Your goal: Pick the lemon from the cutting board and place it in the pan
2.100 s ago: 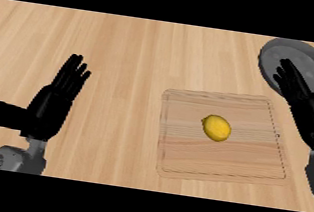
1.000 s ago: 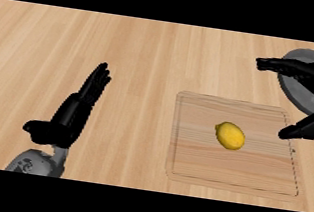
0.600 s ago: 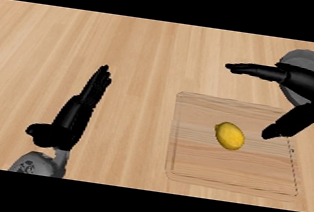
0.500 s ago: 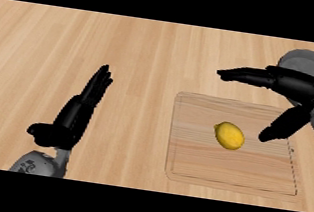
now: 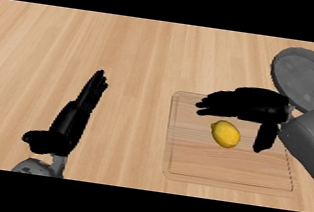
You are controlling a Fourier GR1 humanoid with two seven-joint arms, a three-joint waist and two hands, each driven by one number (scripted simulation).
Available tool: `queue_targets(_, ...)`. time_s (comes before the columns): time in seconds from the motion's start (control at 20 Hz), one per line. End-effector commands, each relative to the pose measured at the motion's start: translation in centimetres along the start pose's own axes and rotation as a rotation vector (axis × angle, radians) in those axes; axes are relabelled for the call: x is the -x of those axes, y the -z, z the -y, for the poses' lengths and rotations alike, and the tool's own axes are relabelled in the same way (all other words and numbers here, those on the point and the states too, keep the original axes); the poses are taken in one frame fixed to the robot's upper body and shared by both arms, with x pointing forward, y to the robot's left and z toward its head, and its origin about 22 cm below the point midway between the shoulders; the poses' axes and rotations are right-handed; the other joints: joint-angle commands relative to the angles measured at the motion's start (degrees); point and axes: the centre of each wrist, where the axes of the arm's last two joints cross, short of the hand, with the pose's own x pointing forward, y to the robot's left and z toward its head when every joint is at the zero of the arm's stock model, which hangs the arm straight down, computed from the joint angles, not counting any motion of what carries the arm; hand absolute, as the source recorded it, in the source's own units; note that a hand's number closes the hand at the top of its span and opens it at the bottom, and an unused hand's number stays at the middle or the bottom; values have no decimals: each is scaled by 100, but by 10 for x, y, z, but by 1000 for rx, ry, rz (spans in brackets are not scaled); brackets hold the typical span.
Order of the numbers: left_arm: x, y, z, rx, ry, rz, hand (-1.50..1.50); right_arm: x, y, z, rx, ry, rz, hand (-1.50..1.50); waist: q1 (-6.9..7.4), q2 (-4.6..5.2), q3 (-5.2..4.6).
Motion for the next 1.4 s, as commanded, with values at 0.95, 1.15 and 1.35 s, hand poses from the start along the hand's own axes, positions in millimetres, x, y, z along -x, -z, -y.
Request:
queue_targets(0.95,-8,-24,-5,2,8,-8,0,39,47,-51,-96,61,14,-150,-112,-45,-4)
queue_targets(1.15,-1,-3,1,-8,16,9,0,47,63,-49,-97,46,8,-150,-123,-25,-4)
queue_targets(1.35,-7,-8,-11,-32,17,-2,0,40,71,-54,-131,43,-23,-150,-167,-45,-6)
